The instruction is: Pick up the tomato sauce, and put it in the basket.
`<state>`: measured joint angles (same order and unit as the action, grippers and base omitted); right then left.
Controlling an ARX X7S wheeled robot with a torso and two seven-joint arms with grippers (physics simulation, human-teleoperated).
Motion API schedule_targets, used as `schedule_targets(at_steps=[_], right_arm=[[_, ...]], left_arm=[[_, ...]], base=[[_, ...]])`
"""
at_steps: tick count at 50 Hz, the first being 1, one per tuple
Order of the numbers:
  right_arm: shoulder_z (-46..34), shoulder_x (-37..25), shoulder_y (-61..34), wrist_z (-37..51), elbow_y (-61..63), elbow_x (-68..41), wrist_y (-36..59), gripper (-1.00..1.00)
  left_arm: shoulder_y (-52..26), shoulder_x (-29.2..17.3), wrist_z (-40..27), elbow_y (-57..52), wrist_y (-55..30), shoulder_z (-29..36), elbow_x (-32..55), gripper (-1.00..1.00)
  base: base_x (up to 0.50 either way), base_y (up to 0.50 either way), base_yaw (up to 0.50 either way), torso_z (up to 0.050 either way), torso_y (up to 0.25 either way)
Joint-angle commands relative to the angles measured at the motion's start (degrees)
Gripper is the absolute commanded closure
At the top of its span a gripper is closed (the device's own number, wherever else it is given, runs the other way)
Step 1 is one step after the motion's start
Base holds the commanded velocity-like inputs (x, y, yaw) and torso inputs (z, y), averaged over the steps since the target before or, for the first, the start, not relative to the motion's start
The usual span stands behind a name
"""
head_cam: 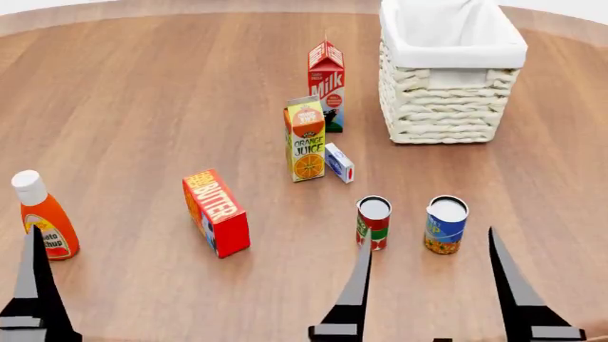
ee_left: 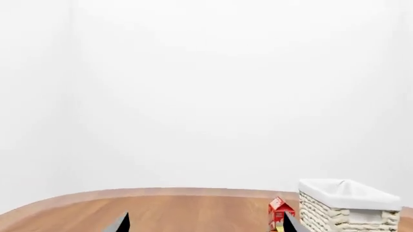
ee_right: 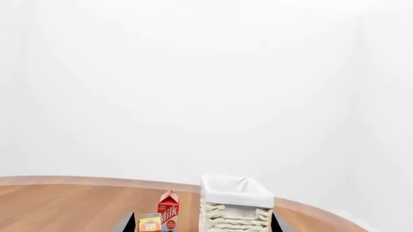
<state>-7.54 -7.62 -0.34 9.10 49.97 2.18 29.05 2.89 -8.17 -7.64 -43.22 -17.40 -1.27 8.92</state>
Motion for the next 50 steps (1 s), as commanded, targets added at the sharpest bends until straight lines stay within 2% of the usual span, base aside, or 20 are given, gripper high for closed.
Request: schedule_targets(at_steps=[1, 7, 15, 50], right_arm=[[-0.48, -0.78, -1.17, 1.73, 4.17, 0.63, 4.47, -1.0], [-0.64, -0.69, -2.11, 2.55, 5.27, 0.64, 6.56, -1.0], [-0.28, -0.99, -1.66, 2.57, 5.55, -1.09, 4.57, -1.0], [-0.23, -2.55, -1.15, 4.2, 5.05, -3.49, 2.8, -1.0]], left_arm=[[-1.27, -1.1, -1.82, -4.52, -3.78, -5.57, 5.19, -1.0], [-2.05, -1.68, -2.54, -5.02, -4.72, -8.09, 7.36, -1.0], [-2.54, -2.01, -3.34, -4.84, -5.29, -9.66, 9.05, -1.0], [-1.37, -3.14, -4.5, -4.81, -3.83, -8.23, 9.93, -1.0]], base=[[0.0, 0.0, 0.0, 0.0, 0.0], [0.0, 0.0, 0.0, 0.0, 0.0], [0.02, 0.0, 0.0, 0.0, 0.0], [0.5, -0.01, 0.0, 0.0, 0.0]])
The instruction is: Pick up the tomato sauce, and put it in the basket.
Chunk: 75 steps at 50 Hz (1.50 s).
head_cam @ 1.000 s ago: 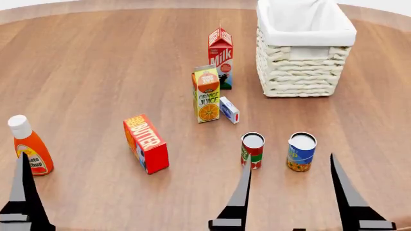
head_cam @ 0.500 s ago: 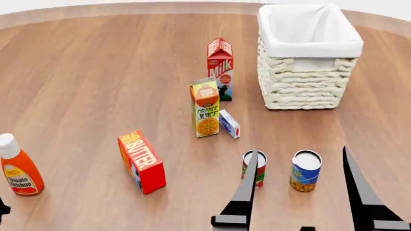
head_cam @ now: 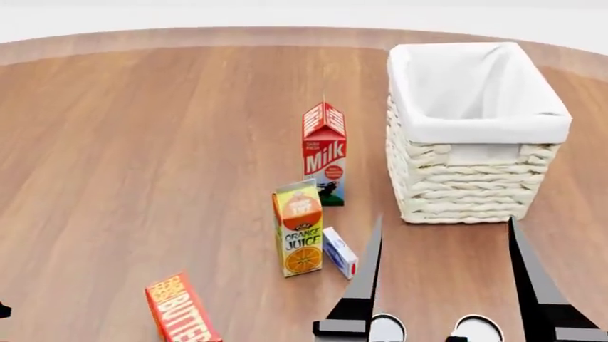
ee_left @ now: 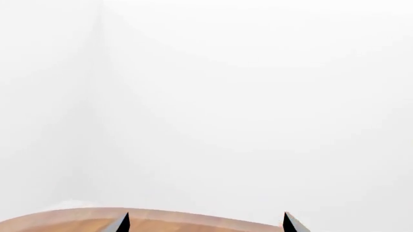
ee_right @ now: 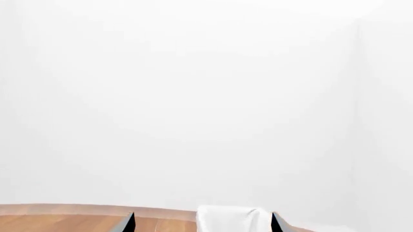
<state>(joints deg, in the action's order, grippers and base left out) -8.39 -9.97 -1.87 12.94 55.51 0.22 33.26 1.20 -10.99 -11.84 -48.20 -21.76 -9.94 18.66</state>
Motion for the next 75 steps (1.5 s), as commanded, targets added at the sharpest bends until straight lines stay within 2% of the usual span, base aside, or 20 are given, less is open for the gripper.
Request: schedule_targets(at_steps=[1, 11, 37, 75], right_arm=[[0.84, -0.11, 0.43, 0.31, -0.52, -2.03, -1.67, -1.0], [1.92, 0.0, 0.7, 0.27, -0.83, -5.24, -3.3, -1.0], [0.66, -1.98, 0.99, 1.66, -2.22, -7.03, -5.45, -1.0], [-1.49, -3.89, 0.23, 3.84, -3.48, -6.25, -3.79, -1.0]], left_arm=[[0.35, -0.36, -0.34, 0.19, 0.57, 0.49, 0.17, -1.0], [0.43, -0.85, -0.85, 0.24, 0.52, 0.81, 0.18, -1.0], [0.61, -1.79, -1.61, 0.77, 1.35, 1.44, 0.71, -1.0], [0.59, -2.9, -2.57, 0.34, 1.88, 0.99, 3.82, -1.0]], base=[[0.5, -0.21, 0.0, 0.0, 0.0], [0.33, -0.43, 0.0, 0.0, 0.002], [0.07, -0.48, 0.0, 0.0, 0.0], [0.46, -0.03, 0.0, 0.0, 0.001]])
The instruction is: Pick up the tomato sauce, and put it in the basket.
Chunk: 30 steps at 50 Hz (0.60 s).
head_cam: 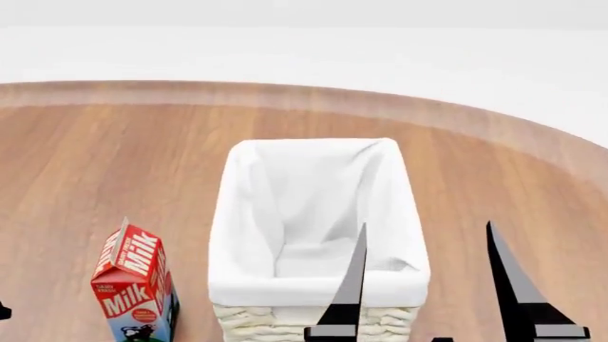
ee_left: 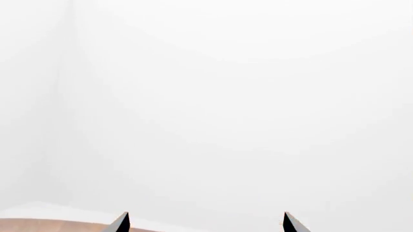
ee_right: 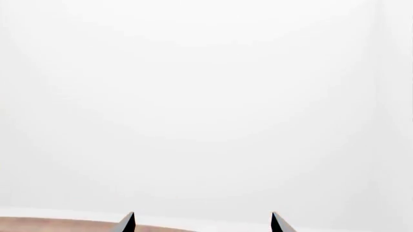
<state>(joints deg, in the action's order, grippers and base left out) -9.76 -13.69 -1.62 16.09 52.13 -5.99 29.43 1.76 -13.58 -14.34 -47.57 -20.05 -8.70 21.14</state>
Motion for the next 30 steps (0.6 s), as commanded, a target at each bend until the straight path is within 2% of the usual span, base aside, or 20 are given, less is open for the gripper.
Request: schedule_targets(at_steps=[1, 30], right_arm=[[-0.06, -0.17, 0.02, 0.73, -0.1, -0.13, -0.06, -1.0], [0.08, -0.95, 0.19, 1.71, -0.12, -0.99, -0.7, -1.0]], left_arm=[[0.09, -0.56, -0.16, -0.53, -0.15, -0.06, 1.11, -1.0], [0.78, -2.07, -0.65, -0.29, 0.7, 0.62, 4.1, -1.0]], base=[[0.0, 0.0, 0.0, 0.036, 0.0], [0.0, 0.0, 0.0, 0.05, 0.0]])
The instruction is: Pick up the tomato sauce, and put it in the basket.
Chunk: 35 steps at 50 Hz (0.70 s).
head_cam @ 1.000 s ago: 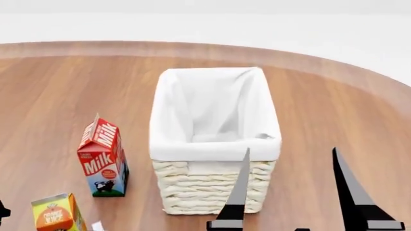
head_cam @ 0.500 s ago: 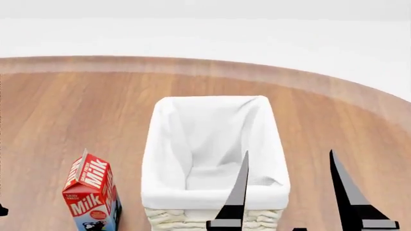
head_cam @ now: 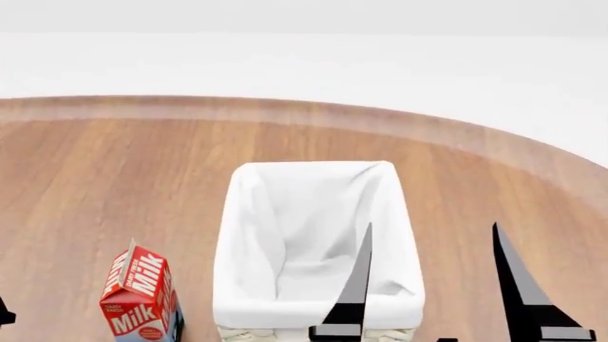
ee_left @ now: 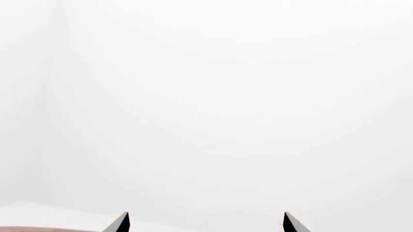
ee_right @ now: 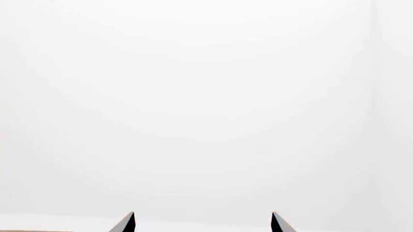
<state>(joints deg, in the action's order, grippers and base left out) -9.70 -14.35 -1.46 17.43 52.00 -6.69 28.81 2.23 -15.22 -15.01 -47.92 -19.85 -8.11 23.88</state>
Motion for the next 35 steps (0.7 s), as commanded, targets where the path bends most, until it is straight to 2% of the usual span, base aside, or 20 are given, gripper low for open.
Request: schedule_targets(at_steps=[1, 10, 35], right_arm=[[0.05, -0.34, 0.05, 0.39, -0.02, -0.32, -0.16, -1.0], [0.0, -0.66, 0.09, 0.69, 0.37, -0.52, 0.07, -1.0], [-0.77, -1.28, -0.32, 1.39, 0.05, -0.81, 0.29, -1.0]], left_arm=[[0.28, -0.46, -0.02, 0.07, 0.49, 0.03, 1.42, -1.0], [0.47, -0.65, -0.11, -0.25, 0.79, 0.14, 2.27, -1.0], [0.47, -1.78, -0.89, -0.8, 0.82, -0.23, 3.36, -1.0]], base=[[0.0, 0.0, 0.0, 0.05, 0.0], [0.0, 0.0, 0.0, 0.05, -0.024], [0.0, 0.0, 0.0, 0.043, -0.177]])
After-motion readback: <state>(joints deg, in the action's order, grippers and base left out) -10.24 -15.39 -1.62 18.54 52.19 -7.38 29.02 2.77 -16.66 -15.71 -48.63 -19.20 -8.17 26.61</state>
